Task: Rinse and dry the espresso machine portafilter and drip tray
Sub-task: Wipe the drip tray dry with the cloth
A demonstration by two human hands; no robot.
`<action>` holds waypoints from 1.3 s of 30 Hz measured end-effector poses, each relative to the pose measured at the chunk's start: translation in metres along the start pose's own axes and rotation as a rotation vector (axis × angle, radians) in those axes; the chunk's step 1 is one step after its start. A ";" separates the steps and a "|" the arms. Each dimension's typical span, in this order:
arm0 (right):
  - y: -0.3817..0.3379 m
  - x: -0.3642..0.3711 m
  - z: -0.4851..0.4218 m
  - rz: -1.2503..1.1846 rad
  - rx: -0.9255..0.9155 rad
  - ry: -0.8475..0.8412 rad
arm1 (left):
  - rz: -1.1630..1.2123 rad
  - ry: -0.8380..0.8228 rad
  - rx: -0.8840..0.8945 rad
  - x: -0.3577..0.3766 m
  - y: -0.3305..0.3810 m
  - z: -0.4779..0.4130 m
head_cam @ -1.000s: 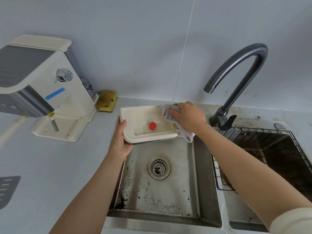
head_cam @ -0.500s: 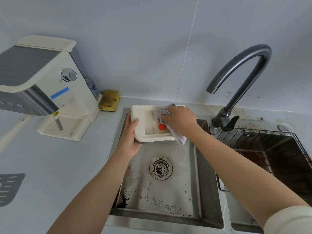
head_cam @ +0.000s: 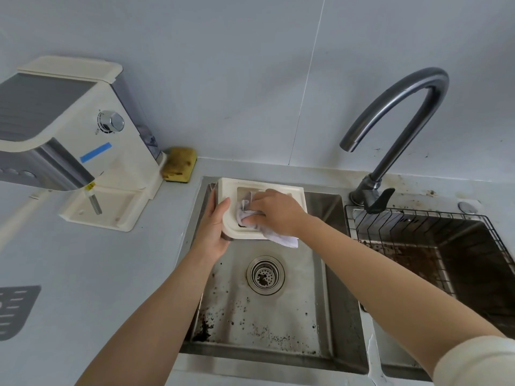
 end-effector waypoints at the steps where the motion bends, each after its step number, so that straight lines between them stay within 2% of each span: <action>1: -0.002 0.001 0.001 0.037 -0.025 -0.021 | -0.010 0.002 -0.006 0.000 0.000 0.001; 4: -0.001 0.006 0.001 0.071 -0.054 -0.063 | -0.010 0.004 -0.025 0.001 -0.006 0.003; 7: 0.004 0.000 0.002 0.069 -0.013 0.001 | 0.001 -0.017 -0.007 0.005 -0.001 0.001; 10: 0.013 -0.013 0.001 0.063 0.078 0.102 | -0.068 -0.056 0.022 0.011 0.009 -0.001; 14: 0.028 -0.021 -0.004 0.131 0.204 0.148 | -0.108 -0.054 0.008 0.011 0.008 0.003; 23: 0.068 -0.027 0.000 0.182 0.457 0.099 | 0.046 0.052 0.009 0.000 0.009 0.007; 31: 0.054 -0.028 0.000 0.196 0.425 0.038 | 0.079 0.123 0.102 0.002 0.024 0.013; 33: 0.053 -0.022 -0.002 0.112 0.422 -0.004 | 0.089 0.149 0.107 -0.001 0.028 0.013; 36: 0.055 -0.004 -0.010 -0.163 0.390 -0.095 | 0.078 0.167 0.112 -0.003 0.031 0.014; 39: 0.056 -0.012 -0.008 0.037 0.411 -0.080 | 0.078 0.198 0.101 -0.007 0.032 0.017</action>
Point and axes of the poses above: each hand's wrist, its own z-axis away from the middle knuckle, its own x-axis out of the palm, y = z × x, the point moved 9 cm from there along -z, towards the middle knuckle, and after that the axes turned 9 degrees about -y, right-handed, at the moved point
